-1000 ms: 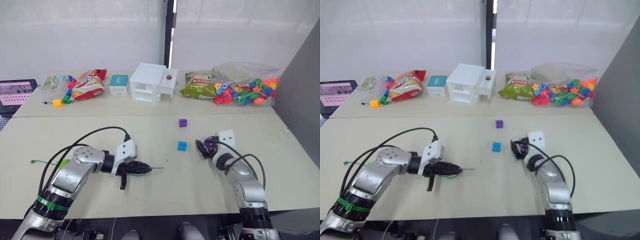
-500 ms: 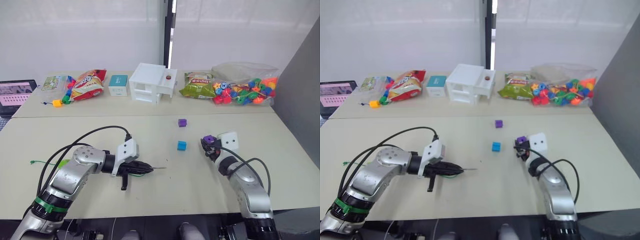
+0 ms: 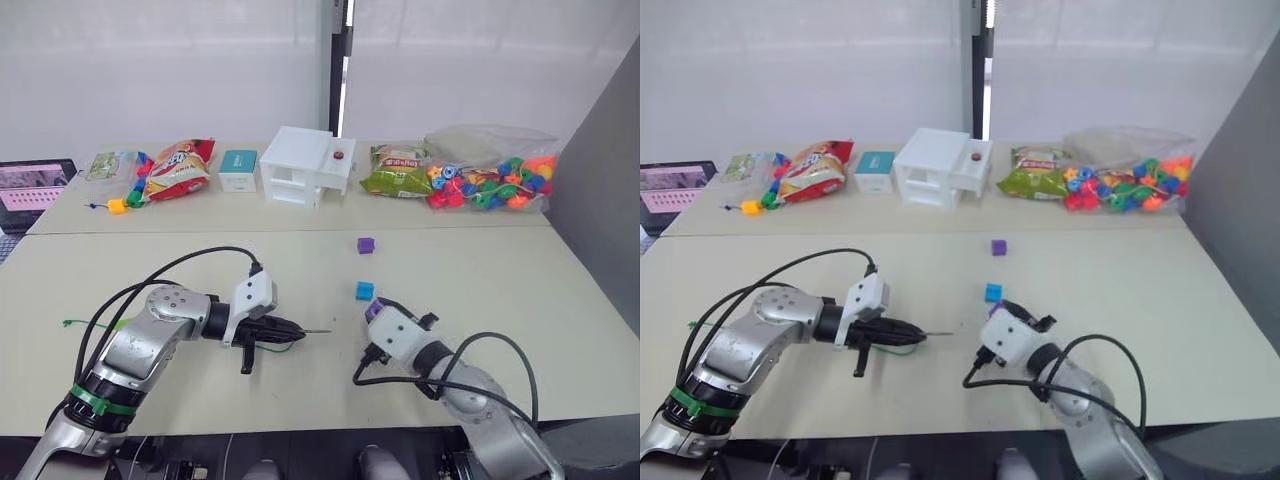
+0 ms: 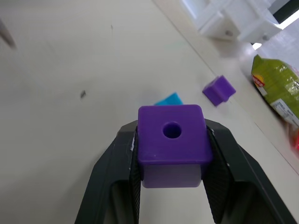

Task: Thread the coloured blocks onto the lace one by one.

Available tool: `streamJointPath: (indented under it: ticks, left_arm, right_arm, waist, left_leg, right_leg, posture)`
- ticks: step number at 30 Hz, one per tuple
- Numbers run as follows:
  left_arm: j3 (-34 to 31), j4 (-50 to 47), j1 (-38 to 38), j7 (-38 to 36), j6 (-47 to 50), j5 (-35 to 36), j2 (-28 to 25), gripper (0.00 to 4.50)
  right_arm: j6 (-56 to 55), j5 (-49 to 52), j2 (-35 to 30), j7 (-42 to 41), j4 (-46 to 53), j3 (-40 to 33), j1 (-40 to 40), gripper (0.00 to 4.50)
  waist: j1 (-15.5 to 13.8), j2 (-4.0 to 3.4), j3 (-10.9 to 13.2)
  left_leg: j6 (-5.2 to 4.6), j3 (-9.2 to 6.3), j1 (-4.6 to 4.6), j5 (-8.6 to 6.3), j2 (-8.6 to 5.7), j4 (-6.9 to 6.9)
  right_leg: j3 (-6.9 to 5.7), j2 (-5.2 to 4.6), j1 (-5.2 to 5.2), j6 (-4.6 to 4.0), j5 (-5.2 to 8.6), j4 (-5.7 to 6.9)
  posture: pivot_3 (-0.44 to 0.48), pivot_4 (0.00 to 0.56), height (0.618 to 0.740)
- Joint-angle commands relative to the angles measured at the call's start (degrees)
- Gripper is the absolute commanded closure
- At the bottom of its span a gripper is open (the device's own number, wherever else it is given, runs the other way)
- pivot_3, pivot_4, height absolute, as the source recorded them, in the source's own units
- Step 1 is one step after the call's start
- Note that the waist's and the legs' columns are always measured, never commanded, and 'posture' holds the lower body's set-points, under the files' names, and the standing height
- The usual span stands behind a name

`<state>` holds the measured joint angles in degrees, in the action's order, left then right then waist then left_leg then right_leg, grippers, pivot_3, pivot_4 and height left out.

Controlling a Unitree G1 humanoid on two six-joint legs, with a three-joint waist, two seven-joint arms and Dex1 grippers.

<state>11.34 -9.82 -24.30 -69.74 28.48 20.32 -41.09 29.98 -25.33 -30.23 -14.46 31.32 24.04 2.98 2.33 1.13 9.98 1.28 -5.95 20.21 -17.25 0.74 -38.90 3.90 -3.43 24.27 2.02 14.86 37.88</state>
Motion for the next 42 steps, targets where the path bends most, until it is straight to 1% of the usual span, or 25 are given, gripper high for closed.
streamJointPath:
  ticks: [1,5,8,10,12,16,17,18,19,21,24,26,29,31,36,42]
  left_arm:
    - [-0.7,0.8,0.5,-0.8,-2.4,-0.2,-0.5,4.50]
    - [-0.6,1.0,0.9,-0.6,-3.0,-0.3,-0.5,4.50]
    - [-0.6,0.7,1.1,-0.3,-3.0,-0.2,-0.5,4.50]
    - [-0.6,0.5,1.3,-0.2,-2.8,-0.2,-0.4,4.50]
    - [-0.6,-0.1,1.4,0.0,-2.5,-0.2,-0.5,4.50]
    - [-0.6,-0.9,1.1,0.2,-1.6,0.1,-0.6,4.50]
    - [-0.6,-1.3,0.9,0.4,-1.2,0.2,-0.7,4.50]
    - [-0.6,-1.5,0.5,0.5,-0.7,0.3,-0.6,4.50]
    - [-0.5,-1.8,0.1,0.5,-0.3,0.4,-0.6,4.50]
    - [-0.3,-2.0,-0.5,0.6,0.5,0.5,-0.5,4.50]
    - [0.0,-2.1,-1.2,0.7,1.3,0.5,-0.2,4.50]
    - [0.0,-2.5,-1.4,0.7,1.9,0.8,-0.3,4.50]
    - [0.1,-3.1,-1.4,0.8,2.5,1.0,-0.2,4.50]
    - [0.0,-3.4,-1.3,1.0,2.9,1.0,-0.3,4.50]
    - [-0.7,-4.4,-0.7,1.6,3.6,1.3,-0.6,4.50]
    - [-1.0,-4.8,-0.3,2.2,3.9,1.3,-0.6,4.50]
  right_arm:
    - [-2.1,-9.2,-1.7,2.2,-2.3,2.1,0.2,3.30]
    - [-3.0,-11.7,-2.3,-1.6,-4.0,3.9,-0.3,3.30]
    - [-2.2,-13.6,-3.5,-4.6,-4.7,2.5,0.3,3.30]
    - [-2.5,-12.6,-4.3,-6.6,-4.8,0.7,0.5,3.30]
    - [-2.3,-10.8,-4.9,-9.9,-4.1,-0.7,0.7,3.30]
    - [0.8,-6.8,-6.4,-20.3,-0.8,-1.9,2.2,3.30]
    - [2.1,-5.3,-7.9,-24.8,0.9,-2.5,4.4,3.30]
    - [6.3,-1.4,-9.0,-31.2,3.2,-3.4,7.2,3.30]
    - [7.9,1.6,-12.1,-38.2,5.1,-3.6,10.6,3.30]
    - [14.9,8.6,-15.7,-48.3,8.0,-3.8,15.1,3.30]
    - [22.1,13.2,-17.1,-53.8,5.6,-2.9,24.5,3.30]
    - [23.6,15.8,-18.7,-58.6,3.0,-0.4,30.3,3.30]
    - [21.9,14.2,-19.3,-60.3,-4.8,5.5,38.0,3.30]
    - [21.8,13.8,-20.4,-62.3,-7.2,9.3,40.0,3.30]
    - [22.3,12.8,-20.7,-62.7,-9.6,14.6,40.9,3.30]
    - [23.9,12.3,-19.5,-61.4,-9.9,17.2,40.2,3.30]
  waist:
    - [0.1,0.00,0.0]
    - [0.1,0.01,0.0]
    - [0.1,0.02,0.0]
    - [0.0,0.04,0.0]
    - [-0.1,0.05,0.0]
    - [-0.3,0.06,0.0]
    - [-0.3,0.06,0.0]
    - [-0.2,0.06,0.0]
    - [-0.1,0.06,0.0]
    - [0.0,0.00,0.0]
    - [0.3,-0.01,0.0]
    - [0.4,-0.02,0.0]
    - [0.3,-0.02,0.0]
    - [0.1,-0.01,0.0]
    - [-0.1,-0.01,0.0]
    - [0.0,0.00,0.0]
  left_leg:
    - [0.00,0.00,0.00,0.00,0.00,0.00]
    - [0.00,0.00,-0.01,0.00,0.02,0.01]
    - [0.00,0.00,-0.02,0.00,0.02,0.00]
    - [0.00,-0.01,-0.03,0.00,0.02,0.00]
    - [0.00,-0.01,-0.04,0.00,0.01,-0.01]
    - [0.00,-0.02,-0.03,0.00,0.01,-0.04]
    - [0.00,-0.02,-0.03,0.00,0.01,-0.04]
    - [0.00,-0.01,-0.02,0.00,0.01,-0.05]
    - [0.00,-0.01,-0.02,0.00,0.02,-0.04]
    - [0.00,-0.01,0.00,0.00,0.02,-0.07]
    - [-0.02,-0.07,-0.03,-0.01,0.08,-0.04]
    - [-0.02,-0.03,0.01,-0.01,0.07,-0.03]
    - [-0.02,-0.04,0.00,-0.01,0.07,-0.03]
    - [-0.02,-0.03,0.01,-0.01,0.06,-0.03]
    - [-0.05,-0.02,0.11,-0.03,0.00,-0.04]
    - [-0.05,-0.03,0.06,-0.04,0.01,-0.04]
  right_leg:
    - [0.00,0.00,0.00,0.00,0.00,0.00]
    - [0.00,0.03,0.01,0.00,0.00,0.00]
    - [0.00,0.02,-0.03,0.00,0.00,-0.01]
    - [0.00,0.02,-0.05,0.00,0.00,-0.02]
    - [0.00,0.01,-0.10,0.00,0.00,-0.04]
    - [0.00,0.00,-0.14,0.00,0.00,-0.12]
    - [-0.01,0.00,-0.15,0.00,0.00,-0.14]
    - [-0.01,0.00,-0.13,0.00,0.00,-0.13]
    - [-0.01,0.00,-0.15,0.00,0.00,-0.18]
    - [-0.01,0.01,-0.14,0.00,0.00,-0.21]
    - [-0.08,0.08,-0.16,0.00,0.00,-0.20]
    - [-0.05,0.06,-0.09,0.00,0.00,-0.22]
    - [-0.06,0.05,-0.09,0.00,0.00,-0.19]
    - [-0.06,0.03,-0.07,0.00,0.00,-0.19]
    - [-0.07,-0.08,0.01,0.03,-0.03,-0.15]
    - [-0.08,-0.06,-0.01,0.03,-0.03,-0.13]
  posture:
    - [0.000,0.150,0.740]
    - [0.000,0.150,0.740]
    - [0.000,0.150,0.740]
    - [0.000,0.150,0.740]
    - [0.000,0.150,0.740]
    - [0.000,0.150,0.740]
    - [0.000,0.150,0.740]
    - [0.000,0.150,0.740]
    - [0.000,0.150,0.740]
    - [0.000,0.150,0.740]
    - [0.000,0.150,0.740]
    - [0.000,0.150,0.740]
    - [0.000,0.150,0.740]
    - [0.000,0.150,0.740]
    - [0.000,0.150,0.740]
    - [0.000,0.150,0.740]
